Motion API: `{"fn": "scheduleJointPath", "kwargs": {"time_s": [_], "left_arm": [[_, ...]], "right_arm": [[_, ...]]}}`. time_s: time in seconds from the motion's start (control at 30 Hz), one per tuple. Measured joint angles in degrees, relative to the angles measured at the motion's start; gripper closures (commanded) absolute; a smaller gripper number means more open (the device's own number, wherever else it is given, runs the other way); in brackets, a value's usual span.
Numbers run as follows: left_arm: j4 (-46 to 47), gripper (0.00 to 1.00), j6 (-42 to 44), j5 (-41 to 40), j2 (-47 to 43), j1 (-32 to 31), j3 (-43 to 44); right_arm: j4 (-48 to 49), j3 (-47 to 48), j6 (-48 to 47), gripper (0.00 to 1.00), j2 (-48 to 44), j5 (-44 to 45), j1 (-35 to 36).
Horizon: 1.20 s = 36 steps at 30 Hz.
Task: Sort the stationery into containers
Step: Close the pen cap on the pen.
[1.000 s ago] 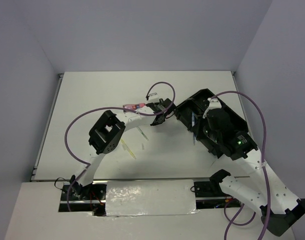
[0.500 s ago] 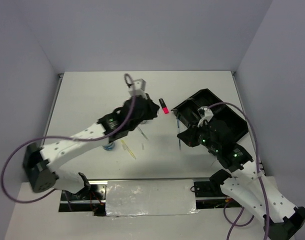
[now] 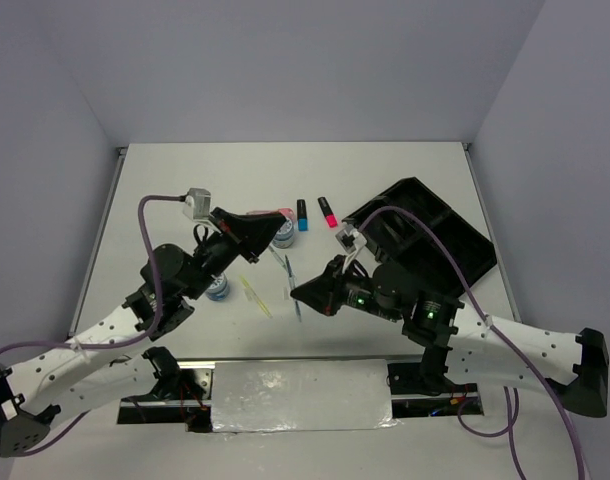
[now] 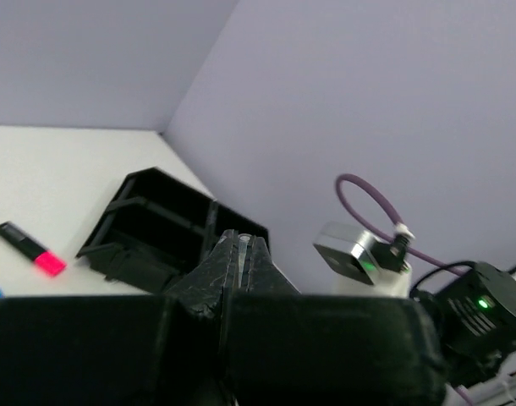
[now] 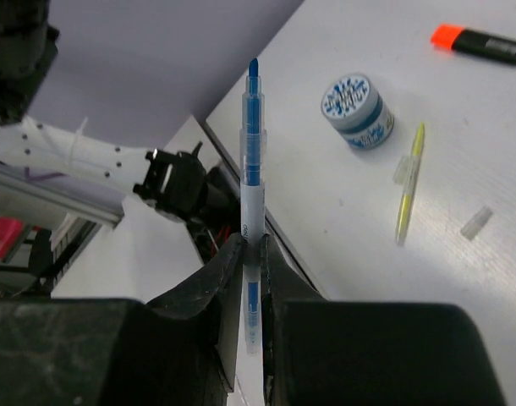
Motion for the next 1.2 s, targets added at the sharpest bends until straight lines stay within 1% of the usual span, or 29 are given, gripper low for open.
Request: {"fn": "scheduleJointPath", "kwargs": {"time_s": [0.17,0.33,0.7,1.2], "left_arm": [[3.54,1.0,-0.39,2.78,-3.98,0.04,-1.57],[4.26,1.0,-0.5,3.39,-6.1,0.04,-2.71],[1.86,1.0,-0.87,1.14,-6.19,0.09,-2.91],[1.79,1.0,-3.67,0.96,-4.7,0.09,-3.39]], "right_arm": [[2.21,5.84,-0.2,1.0,4.46,4.48,1.16],[3.37,7.02,-1.25,1.0,5.38,5.9,1.7],[4.26,7.91,-4.55,1.0,6.75,5.53,3.39],[2.71,9.49,-5.84,1.0,6.73,9.73,3.41]]}}
